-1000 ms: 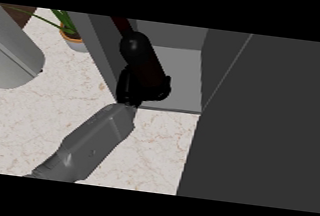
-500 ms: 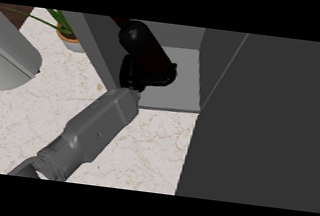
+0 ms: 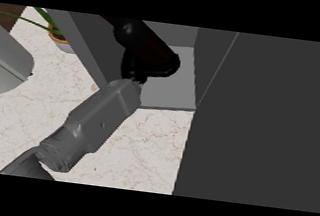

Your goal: Pick up the wine, place it into the cabinet and close the cabinet

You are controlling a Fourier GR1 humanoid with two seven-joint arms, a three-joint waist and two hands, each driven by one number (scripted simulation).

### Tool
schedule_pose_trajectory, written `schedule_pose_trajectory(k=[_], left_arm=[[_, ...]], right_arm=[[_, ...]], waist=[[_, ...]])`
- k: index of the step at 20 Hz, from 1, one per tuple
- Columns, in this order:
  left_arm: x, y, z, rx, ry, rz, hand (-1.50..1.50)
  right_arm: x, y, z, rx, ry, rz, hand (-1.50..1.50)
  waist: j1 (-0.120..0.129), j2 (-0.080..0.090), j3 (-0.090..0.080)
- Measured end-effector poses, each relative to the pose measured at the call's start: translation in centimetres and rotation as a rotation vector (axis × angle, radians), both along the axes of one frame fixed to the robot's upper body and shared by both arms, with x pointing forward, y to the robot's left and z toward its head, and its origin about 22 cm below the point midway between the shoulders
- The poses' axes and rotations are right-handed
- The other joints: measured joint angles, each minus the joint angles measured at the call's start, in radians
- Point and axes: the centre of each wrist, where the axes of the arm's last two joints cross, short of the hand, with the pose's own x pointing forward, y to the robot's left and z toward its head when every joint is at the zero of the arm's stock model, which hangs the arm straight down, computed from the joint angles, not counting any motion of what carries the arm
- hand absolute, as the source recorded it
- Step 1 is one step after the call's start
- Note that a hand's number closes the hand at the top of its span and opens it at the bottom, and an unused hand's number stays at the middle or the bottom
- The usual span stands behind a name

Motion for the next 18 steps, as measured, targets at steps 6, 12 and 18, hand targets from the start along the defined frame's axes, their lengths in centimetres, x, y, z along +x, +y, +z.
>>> schedule_pose_trajectory(k=[6, 12, 18], left_arm=[[-0.2, 0.3, -0.4, -0.017, -0.006, 0.018, 1.5], [-0.8, 0.2, -1.1, -0.011, 0.014, 0.014, 1.5], [-1.7, -0.6, -1.6, -0.006, 0.026, 0.007, 1.5]], right_arm=[[0.7, 0.0, -0.1, -0.005, -0.007, 0.02, -1.5], [1.1, 0.4, -0.1, -0.001, -0.013, 0.035, -1.5], [1.3, 0.7, -0.6, 0.001, -0.014, 0.063, -1.5]], waist=[[-0.019, 0.003, 0.001], [-0.035, 0.005, 0.0], [-0.055, 0.009, 0.0]])
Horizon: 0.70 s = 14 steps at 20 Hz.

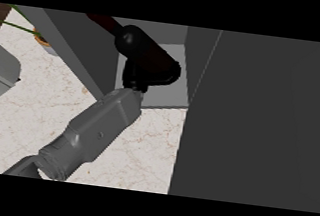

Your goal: Pick up the wine, place it into the cabinet and close the cabinet

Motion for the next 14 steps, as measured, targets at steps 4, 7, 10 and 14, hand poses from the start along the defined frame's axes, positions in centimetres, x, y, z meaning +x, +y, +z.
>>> schedule_pose_trajectory(k=[4, 7, 10, 14], left_arm=[[-0.4, -0.7, 0.1, -0.03, 0.005, 0.013, 1.5], [-0.5, -1.0, 0.3, -0.048, 0.003, 0.037, -1.5], [-0.5, -1.1, 0.3, -0.061, 0.005, 0.067, -1.5], [-0.5, -1.2, 0.4, -0.071, 0.006, 0.094, -1.5]], right_arm=[[0.1, 0.5, 0.1, 0.009, 0.001, 0.008, -1.5], [0.1, 0.6, 0.2, 0.007, -0.001, 0.003, -1.5], [0.1, 0.5, 0.1, 0.006, -0.004, 0.005, -1.5], [-0.1, 0.6, 0.0, 0.003, -0.003, 0.002, -1.5]], waist=[[-0.008, 0.002, -0.001], [-0.006, 0.002, -0.001], [-0.013, 0.004, 0.0], [-0.012, 0.004, 0.0]])
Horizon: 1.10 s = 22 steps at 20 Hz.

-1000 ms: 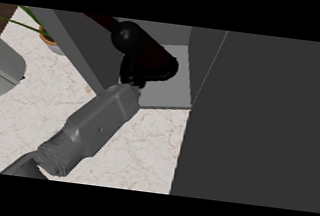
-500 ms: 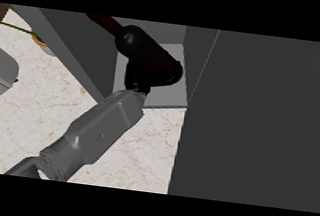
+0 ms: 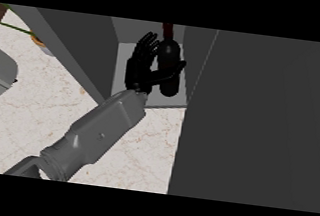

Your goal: Pick up the wine, place it into the cabinet and close the cabinet

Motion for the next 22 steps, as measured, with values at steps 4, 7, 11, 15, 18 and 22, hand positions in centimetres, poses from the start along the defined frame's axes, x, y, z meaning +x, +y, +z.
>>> schedule_pose_trajectory(k=[4, 7, 11, 15, 18, 22], left_arm=[[0.4, -0.2, 0.6, 0.006, 0.012, 0.018, -1.5], [0.5, -0.3, 0.6, 0.046, 0.011, 0.029, -1.5], [0.7, -0.5, 0.9, 0.14, -0.009, 0.01, -1.5], [0.8, -0.9, 1.3, 0.206, -0.045, -0.02, -1.5], [0.7, -1.1, 1.3, 0.223, -0.07, -0.031, -1.5], [0.4, -1.8, 1.6, 0.219, -0.101, -0.032, -1.5]], right_arm=[[0.1, -0.2, -0.1, -0.004, 0.001, 0.001, -1.5], [-0.2, -0.3, 0.0, -0.002, 0.0, 0.001, -1.5], [0.1, 0.0, -0.2, -0.001, -0.003, 0.002, -1.5], [0.3, -0.1, -0.1, -0.003, -0.003, 0.001, -1.5], [0.4, -0.2, -0.3, -0.004, 0.004, 0.002, -1.5], [0.8, 0.0, -0.3, -0.005, 0.014, -0.005, -1.5]], waist=[[-0.003, 0.002, 0.0], [-0.003, 0.001, 0.0], [0.005, 0.001, 0.001], [0.01, 0.001, 0.001], [0.016, -0.001, 0.001], [0.026, -0.004, 0.001]])
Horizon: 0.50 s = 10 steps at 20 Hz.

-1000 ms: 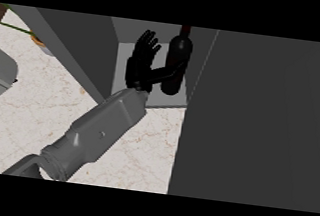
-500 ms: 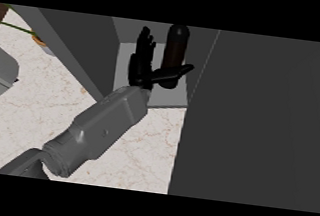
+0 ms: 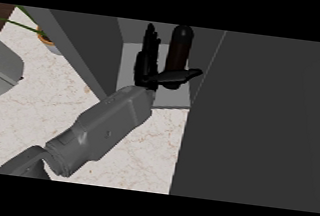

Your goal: Pick up the wine, place it into the cabinet and close the cabinet

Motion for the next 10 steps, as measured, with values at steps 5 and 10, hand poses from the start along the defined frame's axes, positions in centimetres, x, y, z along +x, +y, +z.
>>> schedule_pose_trajectory(k=[5, 10], left_arm=[[-0.7, -0.5, -0.2, -0.02, -0.032, 0.0, -1.5], [-1.4, -1.3, -0.3, -0.06, -0.046, -0.039, -1.5]], right_arm=[[-0.4, -0.4, 0.2, 0.011, -0.001, 0.003, -1.5], [-0.5, -0.7, 0.6, 0.004, 0.01, -0.011, -1.5]], waist=[[0.007, -0.004, 0.0], [0.023, -0.009, 0.0]])
